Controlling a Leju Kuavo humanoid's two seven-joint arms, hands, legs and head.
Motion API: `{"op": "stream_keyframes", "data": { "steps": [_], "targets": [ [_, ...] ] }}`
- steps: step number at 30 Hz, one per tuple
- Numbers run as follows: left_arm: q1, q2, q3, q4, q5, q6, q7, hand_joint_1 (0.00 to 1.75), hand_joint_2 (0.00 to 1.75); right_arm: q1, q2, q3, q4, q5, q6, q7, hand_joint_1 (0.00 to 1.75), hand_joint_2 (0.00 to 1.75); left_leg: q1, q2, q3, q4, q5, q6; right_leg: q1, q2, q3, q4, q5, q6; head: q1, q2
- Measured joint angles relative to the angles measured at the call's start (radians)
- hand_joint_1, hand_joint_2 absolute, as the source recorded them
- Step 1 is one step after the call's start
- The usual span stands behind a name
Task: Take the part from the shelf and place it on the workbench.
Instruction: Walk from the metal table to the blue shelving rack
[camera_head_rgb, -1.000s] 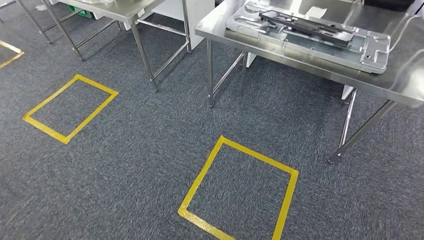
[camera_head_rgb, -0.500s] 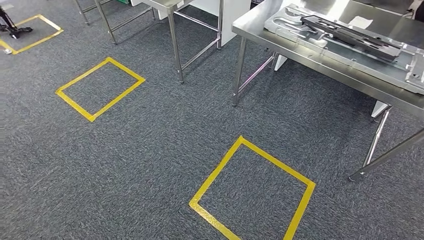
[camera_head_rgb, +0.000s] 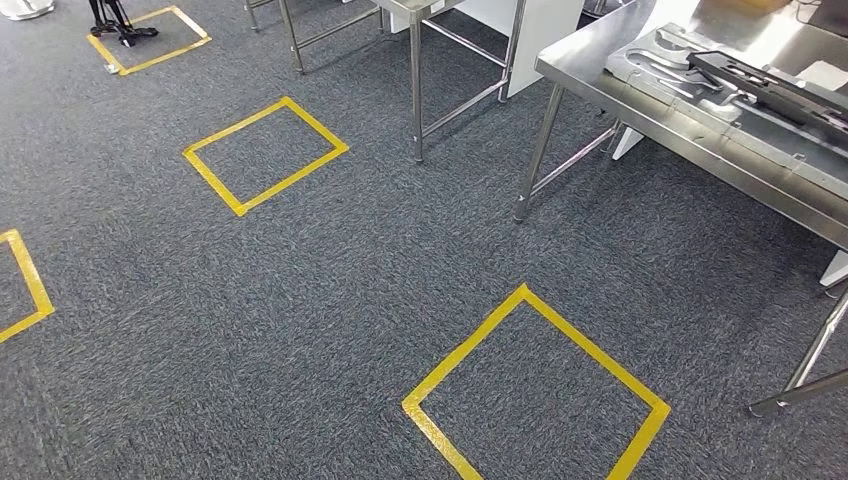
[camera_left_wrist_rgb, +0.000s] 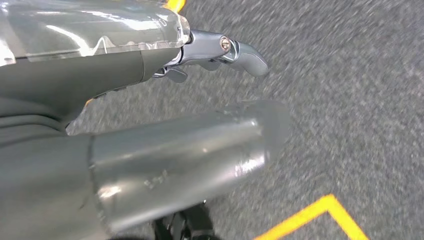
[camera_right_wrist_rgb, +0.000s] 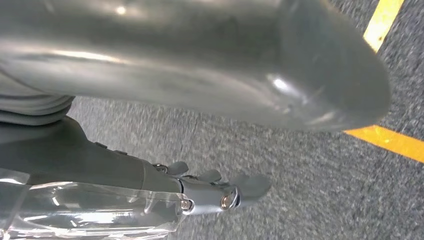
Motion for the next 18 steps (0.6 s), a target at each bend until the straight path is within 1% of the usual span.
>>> {"op": "stream_keyframes", "data": {
  "steps": [2,3,4,6,7,8,9,10,11,12,13,14,15,16,17,18],
  "targets": [
    [0.001,0.000,0.000,0.000,0.000,0.000,0.000,0.00,0.00,-0.001,0.001,0.000,-0.001,0.000,0.000,0.000,0.00,0.00,-0.002,-0.003,-0.001,0.000,0.001,-0.002,-0.002,-0.003,0.001,-0.003,0.001,-0.002,0.000,0.000],
    [0.001,0.000,0.000,0.000,-0.001,0.000,0.000,0.00,0.00,-0.001,0.002,-0.001,-0.001,0.001,0.001,0.000,0.00,0.00,-0.001,0.008,-0.001,0.004,-0.003,-0.002,-0.004,-0.009,0.002,-0.006,0.003,-0.004,-0.001,0.000],
    [0.002,0.000,0.000,0.000,-0.001,0.000,0.000,0.00,0.00,-0.001,0.003,-0.001,-0.002,0.002,0.001,0.001,0.00,0.00,-0.002,0.028,-0.004,0.015,-0.010,-0.003,-0.007,-0.016,0.004,-0.009,0.005,-0.007,-0.001,0.000],
    [-0.001,-0.001,0.000,0.000,-0.003,0.000,0.001,0.00,0.00,0.002,0.007,-0.006,-0.007,0.007,0.002,0.002,0.00,0.00,0.000,0.097,-0.071,0.165,-0.084,-0.012,-0.007,-0.062,0.008,-0.015,0.006,-0.016,-0.007,0.000],
    [-0.002,-0.001,0.000,0.000,-0.003,0.000,0.002,0.00,0.00,0.003,0.008,-0.009,-0.010,0.010,0.002,0.003,0.00,0.00,0.002,0.122,-0.100,0.230,-0.112,-0.018,-0.005,-0.085,0.008,-0.014,0.004,-0.018,-0.009,0.000],
    [-0.003,-0.001,0.000,0.000,-0.003,0.000,0.002,0.00,0.00,0.004,0.010,-0.013,-0.014,0.013,0.003,0.004,0.00,0.00,0.005,0.138,-0.116,0.271,-0.124,-0.023,-0.004,-0.110,0.009,-0.013,0.001,-0.019,-0.012,0.000],
    [-0.001,0.000,0.000,0.000,-0.004,0.000,0.003,0.00,0.00,0.003,0.012,-0.015,-0.016,0.016,0.003,0.004,0.00,0.00,0.006,0.143,-0.090,0.227,-0.097,-0.023,-0.004,-0.122,0.011,-0.012,-0.001,-0.017,-0.012,0.000],
    [0.000,0.000,0.000,0.000,-0.005,0.000,0.003,0.00,0.00,0.002,0.015,-0.017,-0.019,0.019,0.004,0.005,0.00,0.00,0.007,0.156,-0.050,0.156,-0.064,-0.022,-0.004,-0.134,0.013,-0.010,-0.004,-0.014,-0.012,0.000],
    [-0.001,0.000,0.000,0.000,-0.006,0.000,0.004,0.00,0.00,0.001,0.017,-0.019,-0.022,0.023,0.006,0.006,0.00,0.00,0.005,0.172,-0.012,0.088,-0.041,-0.020,-0.002,-0.146,0.016,-0.008,-0.008,-0.009,-0.012,0.000],
    [-0.002,0.000,0.000,0.000,-0.008,0.000,0.004,0.00,0.00,0.001,0.019,-0.021,-0.024,0.027,0.007,0.007,0.00,0.00,0.002,0.184,0.015,0.037,-0.026,-0.015,0.000,-0.155,0.019,-0.007,-0.011,-0.004,-0.011,0.000],
    [-0.002,0.000,0.000,0.000,-0.010,0.000,0.005,0.00,0.00,0.000,0.021,-0.023,-0.028,0.031,0.008,0.009,0.00,0.00,-0.001,0.191,0.028,0.011,-0.022,-0.010,0.002,-0.163,0.020,-0.006,-0.013,0.001,-0.011,0.000],
    [-0.002,0.000,0.000,0.000,-0.013,0.001,0.006,0.00,0.00,-0.001,0.022,-0.024,-0.031,0.034,0.009,0.010,0.00,0.00,-0.004,0.188,0.027,0.006,-0.023,-0.005,0.004,-0.171,0.022,-0.006,-0.014,0.006,-0.010,0.000],
    [0.001,0.000,0.000,0.000,-0.015,0.001,0.007,0.00,0.00,-0.004,0.024,-0.025,-0.034,0.038,0.010,0.012,0.00,0.00,-0.004,0.179,0.024,0.003,-0.021,0.000,0.004,-0.177,0.024,-0.007,-0.014,0.011,-0.009,0.000],
    [0.003,0.000,0.000,0.000,-0.017,0.001,0.008,0.00,0.00,-0.005,0.026,-0.026,-0.037,0.042,0.010,0.014,0.00,0.00,-0.003,0.171,0.023,0.000,-0.018,0.006,0.002,-0.173,0.026,-0.005,-0.017,0.017,-0.009,0.000],
    [0.005,0.000,0.000,0.000,-0.017,0.001,0.009,0.00,0.00,-0.006,0.027,-0.026,-0.040,0.045,0.011,0.016,0.00,0.00,-0.001,0.163,0.024,-0.004,-0.014,0.013,0.000,-0.156,0.023,0.006,-0.028,0.022,-0.009,0.000],
    [0.004,0.000,0.000,0.000,-0.017,0.002,0.009,0.00,0.00,-0.006,0.028,-0.028,-0.044,0.048,0.013,0.018,0.00,0.00,0.001,0.155,0.025,-0.008,-0.010,0.020,-0.002,-0.131,0.010,0.037,-0.052,0.026,-0.007,0.000]
  ]
}}
